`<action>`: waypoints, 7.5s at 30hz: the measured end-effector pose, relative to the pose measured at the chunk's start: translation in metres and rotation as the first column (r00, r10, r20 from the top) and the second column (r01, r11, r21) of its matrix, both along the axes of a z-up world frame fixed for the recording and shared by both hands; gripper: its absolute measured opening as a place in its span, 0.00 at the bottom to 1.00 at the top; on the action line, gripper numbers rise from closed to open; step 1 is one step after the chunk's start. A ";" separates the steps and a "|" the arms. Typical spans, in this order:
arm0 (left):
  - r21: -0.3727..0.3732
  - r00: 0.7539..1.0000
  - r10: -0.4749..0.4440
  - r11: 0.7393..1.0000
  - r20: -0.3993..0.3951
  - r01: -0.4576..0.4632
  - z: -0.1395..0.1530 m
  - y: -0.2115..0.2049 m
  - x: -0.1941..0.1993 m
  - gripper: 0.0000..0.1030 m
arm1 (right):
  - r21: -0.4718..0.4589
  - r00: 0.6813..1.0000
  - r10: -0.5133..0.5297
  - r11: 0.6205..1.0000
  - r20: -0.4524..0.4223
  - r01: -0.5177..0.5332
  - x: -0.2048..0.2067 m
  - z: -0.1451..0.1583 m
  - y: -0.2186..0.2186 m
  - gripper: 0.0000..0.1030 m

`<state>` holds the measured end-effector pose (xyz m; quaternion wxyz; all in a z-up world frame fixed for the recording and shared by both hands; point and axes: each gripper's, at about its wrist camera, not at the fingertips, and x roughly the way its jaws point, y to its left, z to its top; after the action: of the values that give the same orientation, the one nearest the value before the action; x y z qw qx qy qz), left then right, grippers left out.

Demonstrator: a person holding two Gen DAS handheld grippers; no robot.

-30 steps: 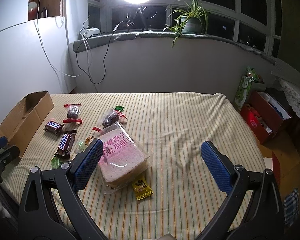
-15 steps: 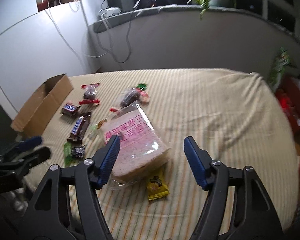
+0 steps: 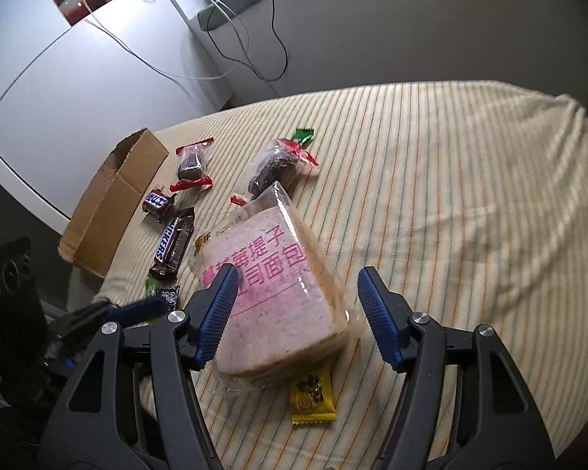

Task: Organize snacks
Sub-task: 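Move both grippers to either side of the pink-printed bread bag, then close both grippers on the bread bag and lift it, then carry the bread bag into the cardboard box and open both grippers, then move both grippers back over the scattered candies, then grasp the green packet with the left gripper while the right gripper grasps the yellow packet, then carry the green packet with the left gripper while the right gripper carries the yellow packet to the box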

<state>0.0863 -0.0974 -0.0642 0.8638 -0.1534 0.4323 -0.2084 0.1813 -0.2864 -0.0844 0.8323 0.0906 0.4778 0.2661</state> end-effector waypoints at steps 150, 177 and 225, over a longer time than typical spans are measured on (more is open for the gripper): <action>0.135 0.993 0.100 0.985 0.055 -0.107 -0.002 0.082 -0.034 0.50 | -0.368 0.982 0.106 0.929 0.154 -0.042 -0.061 0.005 0.057 0.68; 0.238 0.995 0.093 0.966 0.038 -0.099 -0.021 0.053 -0.007 0.37 | -0.369 0.991 0.063 0.929 0.122 -0.013 -0.066 -0.023 0.029 0.37; 0.208 0.920 0.320 0.907 0.227 -0.367 0.037 0.170 -0.040 0.20 | -0.304 0.901 0.307 0.929 0.308 -0.212 -0.046 0.063 0.199 0.26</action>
<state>0.0463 0.0722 -0.0267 0.9361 -0.0988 0.3373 -0.0107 0.1353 -0.0876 -0.0210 0.8652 -0.1345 0.3607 0.3214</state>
